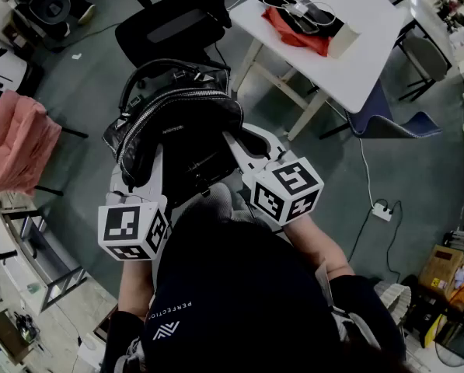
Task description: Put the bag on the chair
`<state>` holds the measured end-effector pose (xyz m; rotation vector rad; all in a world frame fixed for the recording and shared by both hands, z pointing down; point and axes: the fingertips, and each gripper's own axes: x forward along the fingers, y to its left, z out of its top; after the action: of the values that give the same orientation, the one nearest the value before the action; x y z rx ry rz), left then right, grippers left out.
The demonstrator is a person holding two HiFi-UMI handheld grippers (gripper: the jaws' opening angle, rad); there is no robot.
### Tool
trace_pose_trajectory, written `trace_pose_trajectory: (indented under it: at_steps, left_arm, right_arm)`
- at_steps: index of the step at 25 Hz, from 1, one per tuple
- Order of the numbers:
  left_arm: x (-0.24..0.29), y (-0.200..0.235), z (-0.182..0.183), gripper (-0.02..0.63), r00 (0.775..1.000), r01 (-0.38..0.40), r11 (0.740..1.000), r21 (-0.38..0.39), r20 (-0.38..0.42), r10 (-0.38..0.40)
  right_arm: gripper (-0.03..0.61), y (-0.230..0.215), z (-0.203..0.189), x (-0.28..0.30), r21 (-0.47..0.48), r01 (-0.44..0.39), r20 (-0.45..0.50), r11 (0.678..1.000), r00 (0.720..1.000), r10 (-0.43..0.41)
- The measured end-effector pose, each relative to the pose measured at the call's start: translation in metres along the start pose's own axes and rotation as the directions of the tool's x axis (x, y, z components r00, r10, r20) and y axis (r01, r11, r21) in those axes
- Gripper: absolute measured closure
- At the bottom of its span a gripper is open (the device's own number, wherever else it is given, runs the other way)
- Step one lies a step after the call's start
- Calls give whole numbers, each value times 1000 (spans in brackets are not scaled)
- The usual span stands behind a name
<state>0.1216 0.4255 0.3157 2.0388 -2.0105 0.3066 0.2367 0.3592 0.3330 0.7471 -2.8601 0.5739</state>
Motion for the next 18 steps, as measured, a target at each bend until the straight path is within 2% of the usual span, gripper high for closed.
trace_pose_trajectory:
  at_steps: [6,18]
  left_arm:
    - [-2,7,-5,543,1000,2,999,-47,-20,-3]
    - [9,22,-19,543,997,-29,997,-71,-67,24]
  right_arm:
    - [537,3,-3,7,-5,-17,-15,1000,1000,17]
    - [534,-2,-17,31,15,-38,-82,999,996,39]
